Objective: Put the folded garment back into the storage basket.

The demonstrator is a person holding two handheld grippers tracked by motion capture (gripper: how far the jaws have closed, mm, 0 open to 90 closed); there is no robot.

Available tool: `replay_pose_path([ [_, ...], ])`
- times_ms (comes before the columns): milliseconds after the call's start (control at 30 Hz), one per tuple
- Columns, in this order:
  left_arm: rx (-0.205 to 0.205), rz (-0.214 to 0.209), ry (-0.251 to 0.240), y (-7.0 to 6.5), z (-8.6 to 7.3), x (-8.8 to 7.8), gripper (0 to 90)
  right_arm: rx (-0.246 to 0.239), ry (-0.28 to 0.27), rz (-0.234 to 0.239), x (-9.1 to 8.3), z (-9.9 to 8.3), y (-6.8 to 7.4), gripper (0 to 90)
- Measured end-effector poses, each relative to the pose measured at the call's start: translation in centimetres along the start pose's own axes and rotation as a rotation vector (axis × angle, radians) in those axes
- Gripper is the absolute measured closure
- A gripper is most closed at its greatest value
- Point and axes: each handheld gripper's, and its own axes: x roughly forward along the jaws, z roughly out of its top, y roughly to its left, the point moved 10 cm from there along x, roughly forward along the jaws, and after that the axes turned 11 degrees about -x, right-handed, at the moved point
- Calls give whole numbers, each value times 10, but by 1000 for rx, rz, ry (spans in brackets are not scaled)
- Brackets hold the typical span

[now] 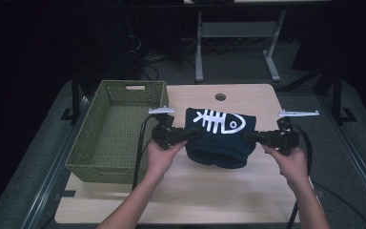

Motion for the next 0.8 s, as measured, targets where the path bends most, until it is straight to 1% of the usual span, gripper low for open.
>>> replay_pose_path([
  [100,1,2,-9,1,4,-6,707,-16,-3,0,3,5,3,719],
  [200,6,5,-12,2,7,-11,707,-13,-4,4,6,11,8,719],
  [233,4,7,-9,3,8,-13,706,-20,-5,4,7,12,9,719],
  [400,7,14,-17,6,11,-22,707,-34,7,8,14,17,15,719],
  [800,-8,15,-36,15,18,-43,707,-46,19,24,29,31,28,720],
])
